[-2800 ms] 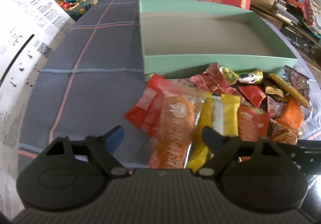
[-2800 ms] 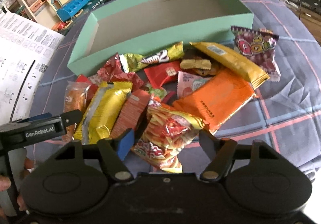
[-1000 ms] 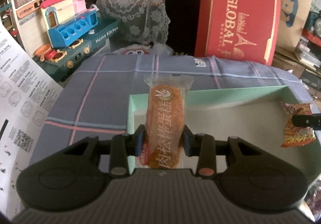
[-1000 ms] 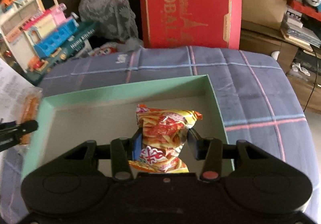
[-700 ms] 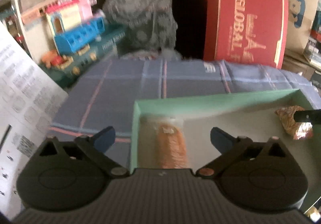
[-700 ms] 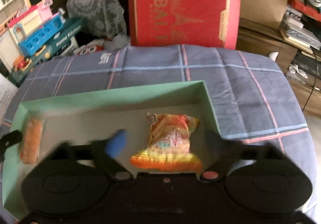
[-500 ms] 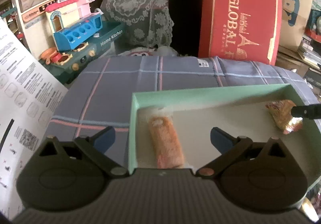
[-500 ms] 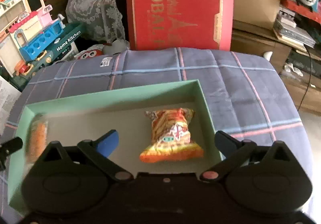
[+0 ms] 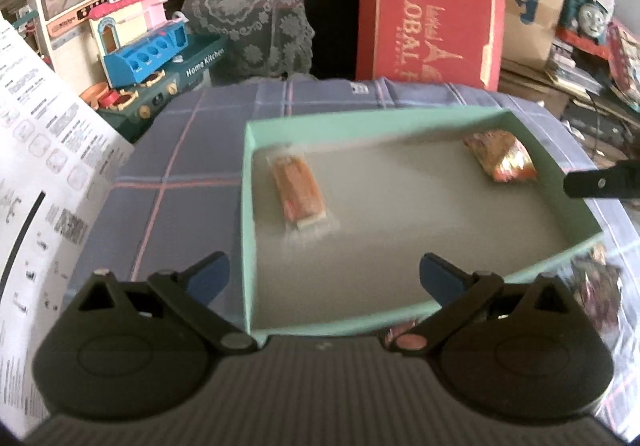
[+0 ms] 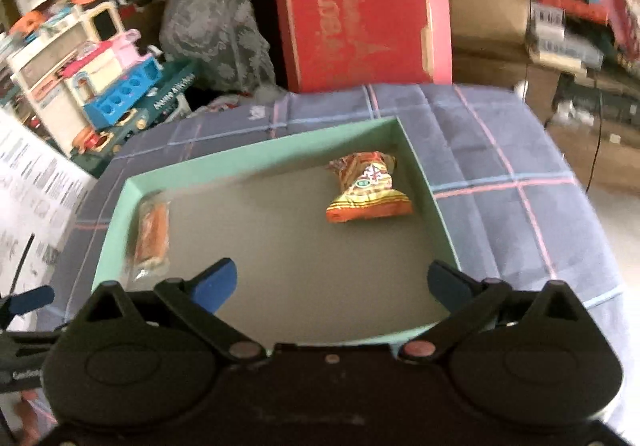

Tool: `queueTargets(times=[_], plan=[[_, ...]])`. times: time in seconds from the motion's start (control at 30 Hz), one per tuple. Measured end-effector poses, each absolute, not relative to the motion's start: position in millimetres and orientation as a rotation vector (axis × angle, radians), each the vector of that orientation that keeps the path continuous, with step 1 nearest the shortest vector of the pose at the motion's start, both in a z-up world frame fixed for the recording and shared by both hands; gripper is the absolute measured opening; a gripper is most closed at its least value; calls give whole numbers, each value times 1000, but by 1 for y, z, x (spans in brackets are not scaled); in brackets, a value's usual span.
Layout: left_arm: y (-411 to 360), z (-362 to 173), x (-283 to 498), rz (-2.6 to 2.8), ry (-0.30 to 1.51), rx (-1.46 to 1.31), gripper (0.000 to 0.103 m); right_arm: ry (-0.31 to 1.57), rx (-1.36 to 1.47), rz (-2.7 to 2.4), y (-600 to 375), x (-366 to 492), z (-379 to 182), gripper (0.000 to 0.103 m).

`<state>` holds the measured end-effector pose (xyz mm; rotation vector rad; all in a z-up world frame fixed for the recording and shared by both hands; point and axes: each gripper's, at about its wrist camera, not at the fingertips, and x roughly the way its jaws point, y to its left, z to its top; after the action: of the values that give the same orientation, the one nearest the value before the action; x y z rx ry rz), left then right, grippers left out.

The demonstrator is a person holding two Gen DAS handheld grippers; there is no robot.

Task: Organize snacks
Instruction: 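Withdraw both tools from the box back over the snack pile, then grasp the yellow silver-striped bar with the left tool while the right tool grasps a red packet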

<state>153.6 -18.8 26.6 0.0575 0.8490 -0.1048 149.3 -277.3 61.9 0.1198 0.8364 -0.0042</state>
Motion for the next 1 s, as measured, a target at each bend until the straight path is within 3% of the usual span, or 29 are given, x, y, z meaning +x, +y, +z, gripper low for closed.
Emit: queueTargets(times=[0.17,0.37,0.77,0.87,0.93,1.0], plan=[[-11,24,119,-112,853,44,103,734,124,107,-266,99,76,103],[4,5,84,-115,883,34,103,861,113,101,-247,72,68,103],[3,-32,53,-174,956,4,103,930,196,114,-227,38,28,103],[-8,-35,52,-219,954,-7,103,969,239,121,-232,36,16,93],[-14,-39,52,-243,950,-1,88,984,230,102,-231,33,10,88],[-17,-44,54,-278,974,-2,49,1000,226,87,-232,30,6,82]])
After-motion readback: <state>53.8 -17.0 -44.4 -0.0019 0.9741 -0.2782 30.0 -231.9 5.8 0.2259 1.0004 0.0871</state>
